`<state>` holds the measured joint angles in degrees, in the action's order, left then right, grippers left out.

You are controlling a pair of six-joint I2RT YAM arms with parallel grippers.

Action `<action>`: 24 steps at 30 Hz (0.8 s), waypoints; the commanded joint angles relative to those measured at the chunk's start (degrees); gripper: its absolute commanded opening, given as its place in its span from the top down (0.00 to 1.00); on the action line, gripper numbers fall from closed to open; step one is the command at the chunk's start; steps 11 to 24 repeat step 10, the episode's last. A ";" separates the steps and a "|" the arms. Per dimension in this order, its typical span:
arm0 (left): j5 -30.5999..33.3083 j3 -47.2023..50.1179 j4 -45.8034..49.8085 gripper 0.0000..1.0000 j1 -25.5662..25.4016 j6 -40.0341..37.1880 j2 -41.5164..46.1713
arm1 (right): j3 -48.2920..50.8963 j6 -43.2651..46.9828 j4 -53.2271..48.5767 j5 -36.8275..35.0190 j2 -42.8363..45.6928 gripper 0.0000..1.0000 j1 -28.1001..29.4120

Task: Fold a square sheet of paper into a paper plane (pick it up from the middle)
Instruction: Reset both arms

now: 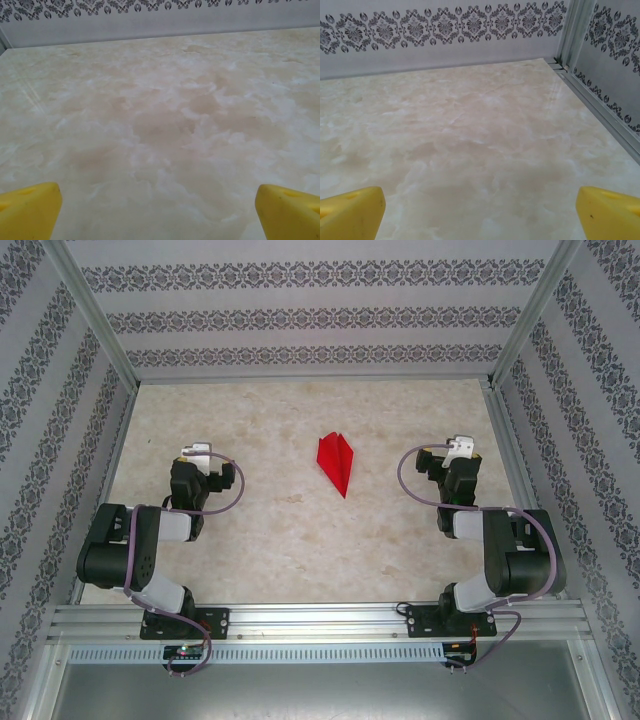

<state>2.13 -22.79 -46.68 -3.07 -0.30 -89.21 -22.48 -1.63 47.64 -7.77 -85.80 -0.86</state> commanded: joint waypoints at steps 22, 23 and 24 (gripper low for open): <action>-1.16 -1.30 -0.50 0.00 -0.18 -1.50 -0.41 | 0.33 1.03 2.41 0.21 -0.09 0.02 0.55; -1.16 -1.30 -0.50 0.00 -0.18 -1.50 -0.41 | 0.33 1.03 2.41 0.21 -0.09 0.02 0.55; -1.16 -1.30 -0.50 0.00 -0.18 -1.50 -0.41 | 0.33 1.03 2.41 0.21 -0.09 0.02 0.55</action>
